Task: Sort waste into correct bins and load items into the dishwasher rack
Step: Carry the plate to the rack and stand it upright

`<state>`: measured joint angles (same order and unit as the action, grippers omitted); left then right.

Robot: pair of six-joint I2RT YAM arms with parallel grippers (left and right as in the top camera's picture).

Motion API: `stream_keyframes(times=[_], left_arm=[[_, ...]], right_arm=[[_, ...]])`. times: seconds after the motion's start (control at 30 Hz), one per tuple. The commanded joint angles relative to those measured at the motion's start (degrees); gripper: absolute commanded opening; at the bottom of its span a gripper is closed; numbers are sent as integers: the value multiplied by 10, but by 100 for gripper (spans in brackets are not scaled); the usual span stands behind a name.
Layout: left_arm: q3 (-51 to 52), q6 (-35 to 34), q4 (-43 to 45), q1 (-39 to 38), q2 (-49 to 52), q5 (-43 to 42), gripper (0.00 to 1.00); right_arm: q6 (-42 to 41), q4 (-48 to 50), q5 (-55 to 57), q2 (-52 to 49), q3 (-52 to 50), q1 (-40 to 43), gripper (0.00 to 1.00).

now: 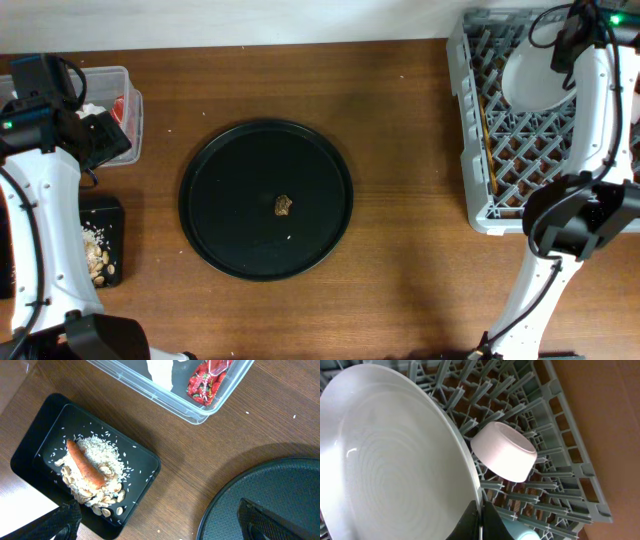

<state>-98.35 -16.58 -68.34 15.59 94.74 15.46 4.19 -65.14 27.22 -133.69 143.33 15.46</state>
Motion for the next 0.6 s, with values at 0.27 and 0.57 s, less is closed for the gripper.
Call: stream_keyframes(times=[0.27, 0.57], left_arm=[[4, -5, -1, -1, 1, 4, 99], [4, -5, -1, -1, 1, 4, 99]], right_arm=[[-32, -13, -20, 27, 2, -98, 98], [-171, -191, -210, 146, 8, -208, 98]])
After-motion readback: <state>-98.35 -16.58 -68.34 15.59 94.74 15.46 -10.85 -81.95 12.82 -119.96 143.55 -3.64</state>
